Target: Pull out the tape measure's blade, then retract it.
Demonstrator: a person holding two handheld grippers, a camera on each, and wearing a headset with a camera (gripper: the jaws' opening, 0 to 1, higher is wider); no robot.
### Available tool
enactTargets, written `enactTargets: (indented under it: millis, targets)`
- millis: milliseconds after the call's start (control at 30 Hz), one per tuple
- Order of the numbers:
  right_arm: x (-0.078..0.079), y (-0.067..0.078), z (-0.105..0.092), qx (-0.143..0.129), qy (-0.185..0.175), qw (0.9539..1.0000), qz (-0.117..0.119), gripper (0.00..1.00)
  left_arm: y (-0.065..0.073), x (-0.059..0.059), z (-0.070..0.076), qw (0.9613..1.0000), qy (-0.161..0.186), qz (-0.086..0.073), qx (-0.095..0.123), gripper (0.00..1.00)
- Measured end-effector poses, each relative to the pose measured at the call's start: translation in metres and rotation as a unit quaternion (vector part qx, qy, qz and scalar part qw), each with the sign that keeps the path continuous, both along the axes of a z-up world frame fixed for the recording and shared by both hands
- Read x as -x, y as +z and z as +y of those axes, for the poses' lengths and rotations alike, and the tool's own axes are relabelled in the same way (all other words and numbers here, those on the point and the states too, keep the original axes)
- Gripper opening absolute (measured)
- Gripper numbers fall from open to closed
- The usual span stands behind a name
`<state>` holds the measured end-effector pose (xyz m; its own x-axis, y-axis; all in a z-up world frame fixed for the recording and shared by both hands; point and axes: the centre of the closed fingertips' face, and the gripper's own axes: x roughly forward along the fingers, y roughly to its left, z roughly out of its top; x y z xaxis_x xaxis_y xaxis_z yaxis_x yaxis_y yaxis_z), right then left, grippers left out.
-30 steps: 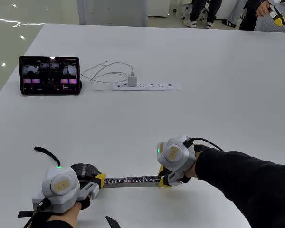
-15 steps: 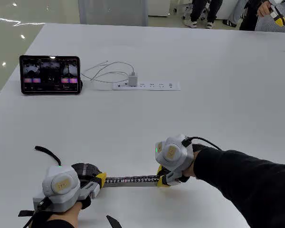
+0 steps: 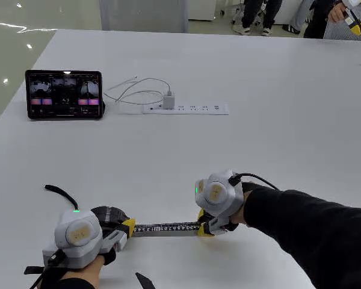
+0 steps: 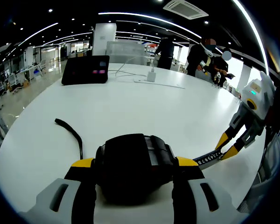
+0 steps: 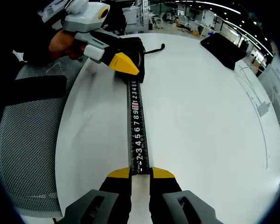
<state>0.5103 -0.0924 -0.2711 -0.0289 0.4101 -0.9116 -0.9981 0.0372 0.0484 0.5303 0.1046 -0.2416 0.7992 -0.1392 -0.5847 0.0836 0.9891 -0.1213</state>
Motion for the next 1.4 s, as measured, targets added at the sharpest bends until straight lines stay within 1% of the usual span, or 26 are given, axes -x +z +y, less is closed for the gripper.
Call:
enactTargets:
  millis: [100, 167, 300, 367, 567, 633, 667, 700, 733, 767, 833, 933, 1133, 1267, 1400]
  targets:
    - [0.0, 0.0, 0.001, -0.001, 0.002, 1.0, -0.001, 0.09, 0.0, 0.0, 0.0, 1.0, 0.0, 0.0, 0.0, 0.61]
    - [0.001, 0.001, 0.002, -0.003, 0.013, 0.9999, -0.004, 0.09, 0.0, 0.0, 0.0, 1.0, -0.001, 0.0, 0.0, 0.61]
    - [0.0, 0.001, 0.004, -0.003, 0.011, 0.9999, -0.003, 0.09, 0.0, 0.0, 0.0, 1.0, -0.001, 0.0, 0.0, 0.61]
    - [0.0, 0.001, 0.004, -0.003, 0.003, 1.0, -0.001, 0.09, 0.0, 0.0, 0.0, 1.0, -0.001, 0.0, 0.0, 0.61]
    - [0.001, 0.001, 0.006, -0.004, 0.005, 1.0, -0.003, 0.09, 0.001, 0.0, 0.0, 1.0, -0.001, 0.001, 0.0, 0.61]
    - [0.0, 0.001, 0.007, -0.002, -0.003, 1.0, 0.003, 0.09, 0.001, 0.0, -0.001, 1.0, -0.001, 0.001, 0.001, 0.61]
    - [0.0, 0.001, 0.007, -0.003, -0.002, 1.0, 0.003, 0.09, 0.001, 0.0, 0.0, 1.0, -0.001, 0.0, 0.001, 0.61]
    - [0.0, 0.0, 0.008, -0.003, 0.0, 1.0, 0.003, 0.09, 0.001, 0.001, 0.0, 1.0, 0.002, 0.001, 0.005, 0.61]
    - [-0.001, 0.0, 0.008, -0.004, -0.004, 1.0, 0.005, 0.09, 0.001, 0.001, 0.001, 0.9998, 0.01, 0.001, 0.016, 0.61]
    - [0.0, 0.0, 0.008, -0.004, -0.007, 1.0, 0.006, 0.09, 0.001, 0.001, 0.002, 0.9997, 0.011, 0.0, 0.019, 0.61]
    - [0.0, 0.0, 0.009, -0.003, -0.007, 1.0, 0.005, 0.09, 0.001, 0.001, 0.001, 0.9999, 0.007, -0.001, 0.014, 0.61]
    - [0.0, 0.001, 0.01, -0.007, -0.01, 0.9999, 0.007, 0.09, 0.002, 0.001, 0.001, 0.9998, 0.005, 0.0, 0.018, 0.61]
    - [0.0, 0.001, 0.011, -0.021, -0.019, 0.9994, 0.018, 0.09, 0.002, 0.003, 0.0, 0.9997, -0.012, 0.005, 0.019, 0.6]
    - [0.0, 0.001, 0.012, -0.021, -0.014, 0.9995, 0.017, 0.09, 0.001, 0.003, 0.0, 0.9997, -0.012, 0.008, 0.021, 0.6]
    - [0.0, 0.001, 0.012, -0.022, -0.017, 0.9995, 0.017, 0.09, 0.0, 0.002, 0.0, 0.9996, -0.013, 0.01, 0.022, 0.6]
